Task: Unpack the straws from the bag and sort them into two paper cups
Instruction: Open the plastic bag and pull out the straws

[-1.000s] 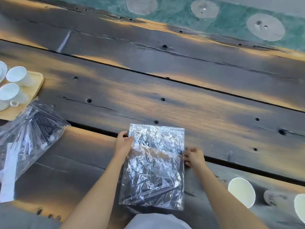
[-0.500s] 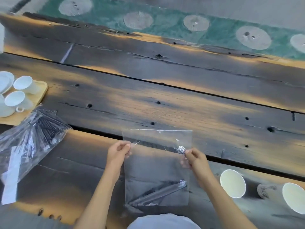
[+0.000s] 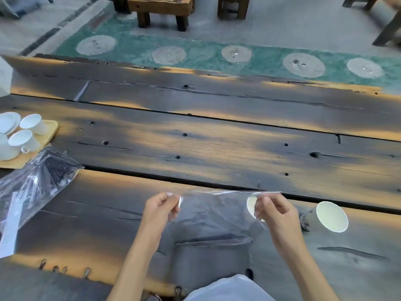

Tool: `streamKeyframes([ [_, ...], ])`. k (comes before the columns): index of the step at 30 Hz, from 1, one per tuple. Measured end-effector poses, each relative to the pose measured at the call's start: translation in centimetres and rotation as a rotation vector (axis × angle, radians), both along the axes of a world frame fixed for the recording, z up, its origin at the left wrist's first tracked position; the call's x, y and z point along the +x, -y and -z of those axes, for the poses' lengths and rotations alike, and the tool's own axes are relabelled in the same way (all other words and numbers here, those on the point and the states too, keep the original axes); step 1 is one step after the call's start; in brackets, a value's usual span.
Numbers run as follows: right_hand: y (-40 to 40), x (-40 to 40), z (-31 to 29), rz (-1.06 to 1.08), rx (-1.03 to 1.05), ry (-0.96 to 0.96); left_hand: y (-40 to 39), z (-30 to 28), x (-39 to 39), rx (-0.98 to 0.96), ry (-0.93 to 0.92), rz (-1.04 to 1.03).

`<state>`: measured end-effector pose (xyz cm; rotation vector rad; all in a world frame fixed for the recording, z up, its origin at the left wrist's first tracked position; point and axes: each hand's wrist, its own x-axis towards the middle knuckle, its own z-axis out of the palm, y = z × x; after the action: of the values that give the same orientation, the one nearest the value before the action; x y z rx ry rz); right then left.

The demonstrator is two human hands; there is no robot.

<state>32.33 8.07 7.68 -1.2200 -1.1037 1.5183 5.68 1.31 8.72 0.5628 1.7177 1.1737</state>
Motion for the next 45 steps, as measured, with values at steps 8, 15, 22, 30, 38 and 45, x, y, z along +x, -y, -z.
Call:
streamKeyframes([
  [8, 0.9, 8.9, -2.3, 0.170, -0.132, -0.100, 3.0, -1.6, 8.2, 0.140, 0.073, 0.036],
  [15, 0.8, 13.3, -3.4, 0.140, -0.159, -0.109, 3.5, -4.6, 12.9, 0.315, 0.100, -0.011],
  [22, 1.5, 13.3, -4.0, 0.138, -0.105, -0.049, 3.7, -7.4, 12.2, 0.424, -0.106, 0.071],
  [30, 2.1, 10.7, -5.9, 0.284, 0.017, 0.039, 2.9, -7.7, 9.5, 0.446, -0.047, 0.033],
  [38, 3.3, 4.4, -10.3, -0.030, 0.813, 0.727, 2.3, -7.7, 9.6, 0.483, 0.000, 0.134],
  [45, 4.2, -1.3, -10.6, -0.344, 0.787, 0.618, 2.5, -8.6, 10.5, 0.540, 0.092, 0.219],
])
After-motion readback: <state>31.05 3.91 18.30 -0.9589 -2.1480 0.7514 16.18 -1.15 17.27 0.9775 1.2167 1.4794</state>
